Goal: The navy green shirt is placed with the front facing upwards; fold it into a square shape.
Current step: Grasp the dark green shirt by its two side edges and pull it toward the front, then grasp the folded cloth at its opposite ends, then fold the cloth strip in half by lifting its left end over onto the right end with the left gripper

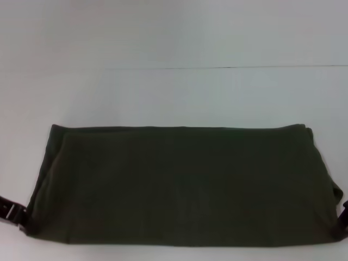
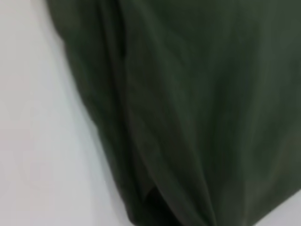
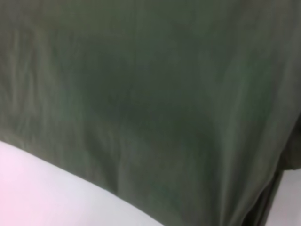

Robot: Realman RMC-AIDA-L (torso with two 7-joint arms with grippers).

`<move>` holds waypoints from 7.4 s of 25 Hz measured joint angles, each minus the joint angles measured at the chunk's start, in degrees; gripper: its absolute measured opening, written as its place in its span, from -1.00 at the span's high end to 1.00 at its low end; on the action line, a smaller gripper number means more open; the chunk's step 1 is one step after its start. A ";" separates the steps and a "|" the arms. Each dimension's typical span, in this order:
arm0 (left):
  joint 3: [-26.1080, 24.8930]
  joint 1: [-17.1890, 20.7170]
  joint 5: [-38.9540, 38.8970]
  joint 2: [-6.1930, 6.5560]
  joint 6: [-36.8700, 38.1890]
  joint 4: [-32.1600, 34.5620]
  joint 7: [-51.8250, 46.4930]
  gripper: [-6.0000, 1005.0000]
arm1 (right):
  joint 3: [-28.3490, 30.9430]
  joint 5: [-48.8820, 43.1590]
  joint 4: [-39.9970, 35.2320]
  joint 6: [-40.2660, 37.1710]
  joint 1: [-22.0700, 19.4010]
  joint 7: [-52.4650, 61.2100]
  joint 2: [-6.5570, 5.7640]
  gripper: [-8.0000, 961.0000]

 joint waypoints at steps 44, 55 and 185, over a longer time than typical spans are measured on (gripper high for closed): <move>1.06 0.19 -0.11 -0.04 1.88 0.04 -2.97 0.94 | 15.50 20.16 1.94 -1.87 -0.38 -8.74 -2.15 -0.80; 1.18 1.48 -0.03 0.67 3.32 3.11 -9.05 0.94 | 15.60 30.18 2.22 1.18 -1.42 -13.93 -0.79 -0.79; 3.22 -5.32 -0.36 2.55 -17.28 -13.96 -16.82 -0.75 | 15.04 36.49 4.50 6.01 -4.10 -21.74 2.96 -0.78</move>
